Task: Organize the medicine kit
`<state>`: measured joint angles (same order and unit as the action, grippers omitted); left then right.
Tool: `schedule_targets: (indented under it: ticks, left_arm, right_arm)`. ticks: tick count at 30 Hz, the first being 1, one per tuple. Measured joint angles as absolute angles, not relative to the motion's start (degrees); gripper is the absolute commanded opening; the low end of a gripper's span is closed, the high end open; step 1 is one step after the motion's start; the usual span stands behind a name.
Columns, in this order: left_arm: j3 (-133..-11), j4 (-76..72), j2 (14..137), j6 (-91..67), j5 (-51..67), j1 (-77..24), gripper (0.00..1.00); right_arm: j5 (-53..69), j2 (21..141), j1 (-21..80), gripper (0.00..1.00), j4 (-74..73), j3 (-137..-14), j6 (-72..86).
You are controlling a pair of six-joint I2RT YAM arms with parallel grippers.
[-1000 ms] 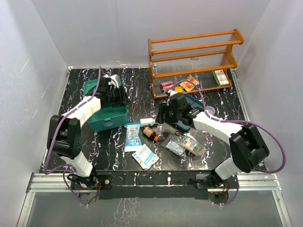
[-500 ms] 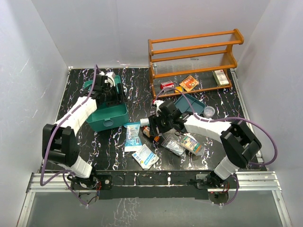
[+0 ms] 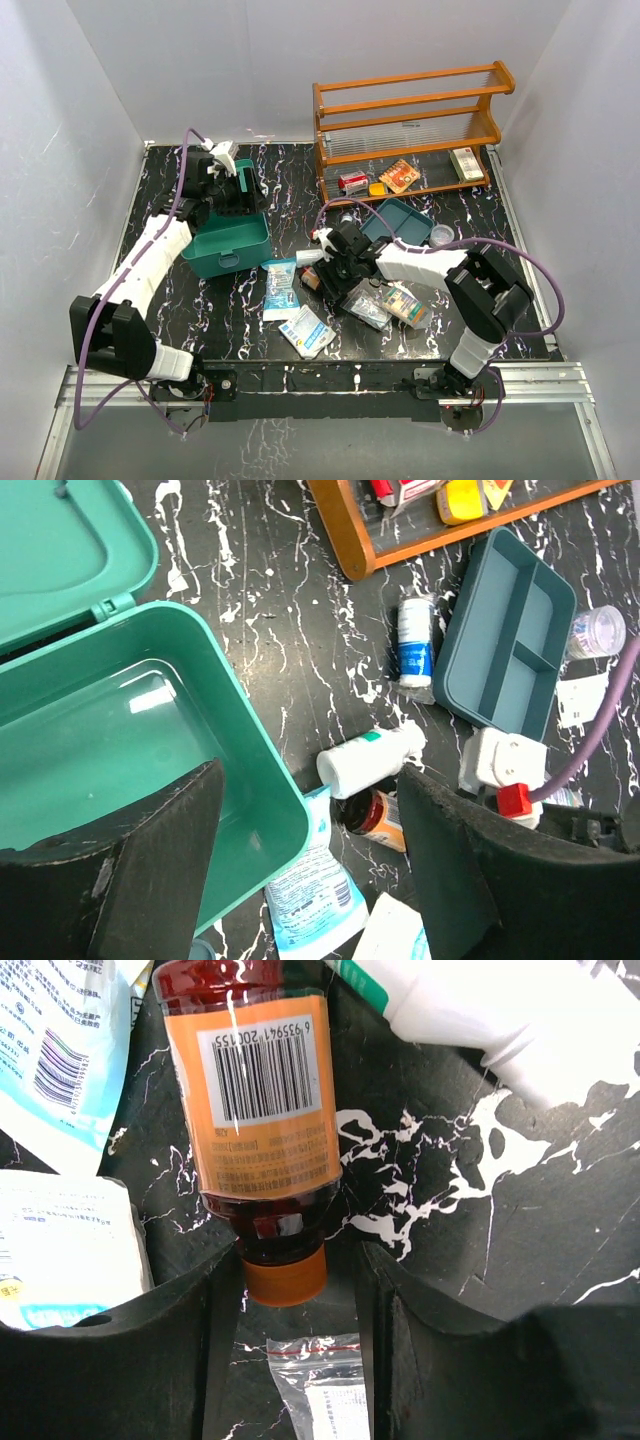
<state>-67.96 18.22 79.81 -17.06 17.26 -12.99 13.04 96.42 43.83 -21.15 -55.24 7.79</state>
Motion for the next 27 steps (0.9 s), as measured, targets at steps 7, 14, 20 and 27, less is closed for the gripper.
schedule_targets:
  ticks: [7,14,20,27]
  left_arm:
    - [-68.0,18.2,77.8,-14.8,20.1,-13.0,0.71]
    - [-68.0,18.2,76.2,-13.8,21.1,-13.0,0.72]
    - [-67.5,18.2,75.2,-10.9,23.4,-13.0,0.72]
    - [-60.8,14.8,65.5,-2.2,29.3,-13.1,0.73]
  right_arm:
    - [13.1,97.9,43.9,0.46,-21.3,-57.0,4.4]
    - [13.6,98.8,43.9,0.19,-21.1,-57.7,1.5]
    - [15.5,98.8,43.9,0.13,-24.7,-59.2,-0.2]
    - [22.1,96.1,43.9,0.11,-31.9,-63.4,0.6]
